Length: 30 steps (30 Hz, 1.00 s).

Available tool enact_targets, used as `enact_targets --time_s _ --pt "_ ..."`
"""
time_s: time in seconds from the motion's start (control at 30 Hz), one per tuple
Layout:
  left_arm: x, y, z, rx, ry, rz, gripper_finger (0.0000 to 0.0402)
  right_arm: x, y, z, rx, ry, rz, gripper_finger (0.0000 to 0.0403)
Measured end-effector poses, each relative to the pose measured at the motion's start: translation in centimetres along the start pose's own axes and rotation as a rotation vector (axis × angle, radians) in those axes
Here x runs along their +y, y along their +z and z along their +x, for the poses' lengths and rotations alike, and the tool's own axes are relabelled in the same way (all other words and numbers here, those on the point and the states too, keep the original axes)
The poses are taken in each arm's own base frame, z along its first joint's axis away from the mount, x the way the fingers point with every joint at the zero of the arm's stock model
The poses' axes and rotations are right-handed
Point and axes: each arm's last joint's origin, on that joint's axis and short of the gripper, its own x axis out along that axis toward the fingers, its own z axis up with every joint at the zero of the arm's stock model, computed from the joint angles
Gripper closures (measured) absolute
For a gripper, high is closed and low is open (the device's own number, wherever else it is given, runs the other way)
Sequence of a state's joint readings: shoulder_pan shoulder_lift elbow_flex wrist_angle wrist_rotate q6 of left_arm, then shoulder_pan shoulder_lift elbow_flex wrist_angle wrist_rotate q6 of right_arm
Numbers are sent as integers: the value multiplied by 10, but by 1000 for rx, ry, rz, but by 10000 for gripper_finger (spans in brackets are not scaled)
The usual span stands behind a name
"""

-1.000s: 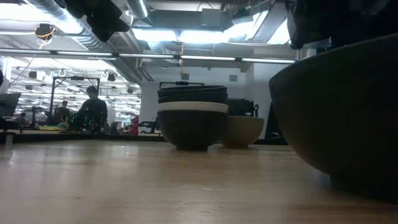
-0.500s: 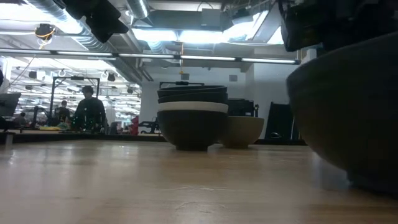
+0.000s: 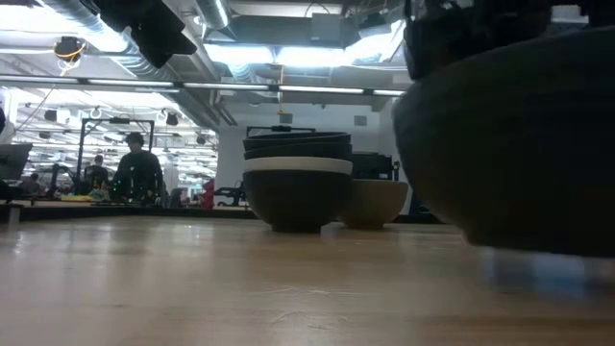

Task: Nest bowls inside each other
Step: Stack the black bowl on the black bowl

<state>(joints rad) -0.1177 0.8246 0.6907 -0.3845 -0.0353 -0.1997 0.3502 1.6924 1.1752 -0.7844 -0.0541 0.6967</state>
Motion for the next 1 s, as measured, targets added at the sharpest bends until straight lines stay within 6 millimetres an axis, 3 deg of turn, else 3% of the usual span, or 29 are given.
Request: enact_targets --time_s 0.23,0.6,0.77,1.0 --pt "0 0 0 0 0 0 236 -8 32 -42 -75 -86 -78 391" --pt "0 0 0 0 0 0 236 -33 92 -116 -357 -124 -189 391" --pt "0 0 0 0 0 0 236 -59 110 -136 -425 -149 -157 391" --pt "0 0 0 0 0 0 236 -101 123 -145 -440 -173 -54 391"
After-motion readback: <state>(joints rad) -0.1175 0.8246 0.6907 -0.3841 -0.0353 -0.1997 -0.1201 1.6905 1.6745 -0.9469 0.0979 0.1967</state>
